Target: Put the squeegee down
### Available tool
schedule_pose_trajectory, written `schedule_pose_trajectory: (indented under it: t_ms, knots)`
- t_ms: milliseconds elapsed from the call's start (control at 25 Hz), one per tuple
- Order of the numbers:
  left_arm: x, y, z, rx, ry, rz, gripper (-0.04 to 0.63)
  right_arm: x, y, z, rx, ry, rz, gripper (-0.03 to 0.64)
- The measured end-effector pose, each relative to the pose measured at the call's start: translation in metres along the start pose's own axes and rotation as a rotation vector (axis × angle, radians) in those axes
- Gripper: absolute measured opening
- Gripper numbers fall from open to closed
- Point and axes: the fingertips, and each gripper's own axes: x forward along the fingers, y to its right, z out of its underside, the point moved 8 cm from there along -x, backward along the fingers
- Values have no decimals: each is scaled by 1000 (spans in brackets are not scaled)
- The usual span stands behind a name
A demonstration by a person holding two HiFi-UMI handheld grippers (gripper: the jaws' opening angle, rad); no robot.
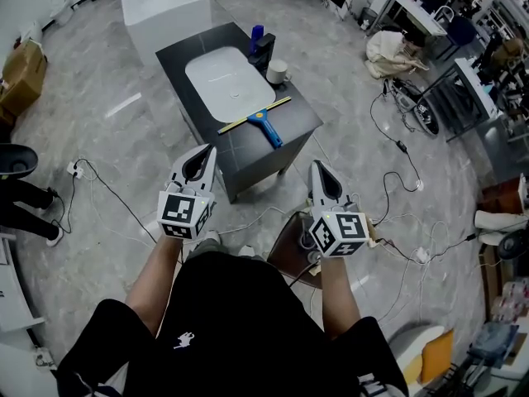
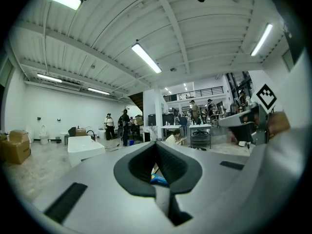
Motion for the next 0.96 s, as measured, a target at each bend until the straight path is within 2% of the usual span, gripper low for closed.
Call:
schedule_pose_trajectory:
  t_ms: [280,960]
  knots:
    - [1,-3,-19,16,34,-1,3,-1,-4,-15,-8,30,-2,2]
    - [5,7,-40,41,49,6,3,-12,3,-27,-34,46,6,2]
